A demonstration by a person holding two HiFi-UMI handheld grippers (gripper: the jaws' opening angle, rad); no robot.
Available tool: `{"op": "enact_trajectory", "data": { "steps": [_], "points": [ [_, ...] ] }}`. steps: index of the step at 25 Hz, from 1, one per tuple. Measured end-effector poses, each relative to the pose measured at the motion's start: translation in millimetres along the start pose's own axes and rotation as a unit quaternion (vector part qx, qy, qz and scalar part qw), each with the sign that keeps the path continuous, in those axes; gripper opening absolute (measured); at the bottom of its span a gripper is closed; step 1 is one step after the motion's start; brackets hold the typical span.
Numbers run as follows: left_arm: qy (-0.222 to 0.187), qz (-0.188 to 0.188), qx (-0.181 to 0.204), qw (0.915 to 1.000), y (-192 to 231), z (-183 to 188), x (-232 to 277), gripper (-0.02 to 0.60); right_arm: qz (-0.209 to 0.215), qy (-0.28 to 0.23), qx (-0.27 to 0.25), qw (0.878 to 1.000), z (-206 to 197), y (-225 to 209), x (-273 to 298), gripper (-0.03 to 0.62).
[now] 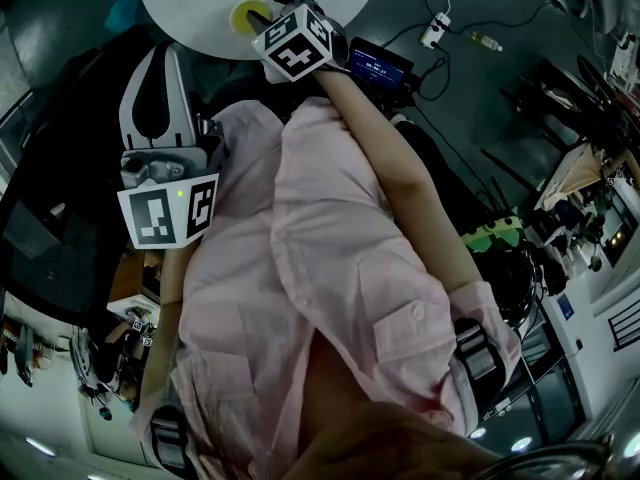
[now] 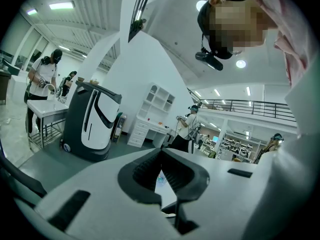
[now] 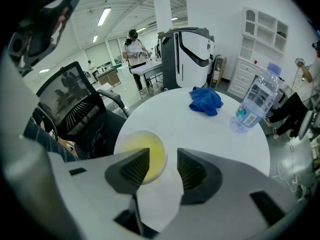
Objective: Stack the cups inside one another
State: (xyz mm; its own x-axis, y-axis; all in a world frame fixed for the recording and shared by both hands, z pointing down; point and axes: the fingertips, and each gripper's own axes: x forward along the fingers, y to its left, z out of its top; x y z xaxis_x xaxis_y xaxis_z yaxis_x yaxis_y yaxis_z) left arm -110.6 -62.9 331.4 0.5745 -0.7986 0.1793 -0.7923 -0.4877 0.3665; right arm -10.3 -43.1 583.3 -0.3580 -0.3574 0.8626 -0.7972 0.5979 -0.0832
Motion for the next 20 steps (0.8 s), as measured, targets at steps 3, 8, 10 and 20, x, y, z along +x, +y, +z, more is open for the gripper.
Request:
{"op": "enact_trajectory", "data": {
  "steps": [3,8,10,20],
  "points": [
    [-0.001,0.003,0.0,1.0,0.3,1.2,-2.7,0.015,0.001,0.004,0.0,1.0,-1.2,1.0,0.0,0.172],
    [-0.002,0.013,-0.001,0.9999,1.3,0.6,-5.9,0.017,0.008,0.014,-0.002,1.0,-6.1,2.4,3.9,0.172],
    [-0.003,0.016,-0.001,0.9999,2.4,0.6,-7.2,0.017,0.011,0.017,-0.002,1.0,-6.4,3.1,5.8,0.172],
    [-0.006,0.028,-0.004,0.9996,5.0,0.8,-13.5,0.015,0.023,0.031,-0.005,0.999,-11.8,6.7,12.4,0.172]
  ]
}}
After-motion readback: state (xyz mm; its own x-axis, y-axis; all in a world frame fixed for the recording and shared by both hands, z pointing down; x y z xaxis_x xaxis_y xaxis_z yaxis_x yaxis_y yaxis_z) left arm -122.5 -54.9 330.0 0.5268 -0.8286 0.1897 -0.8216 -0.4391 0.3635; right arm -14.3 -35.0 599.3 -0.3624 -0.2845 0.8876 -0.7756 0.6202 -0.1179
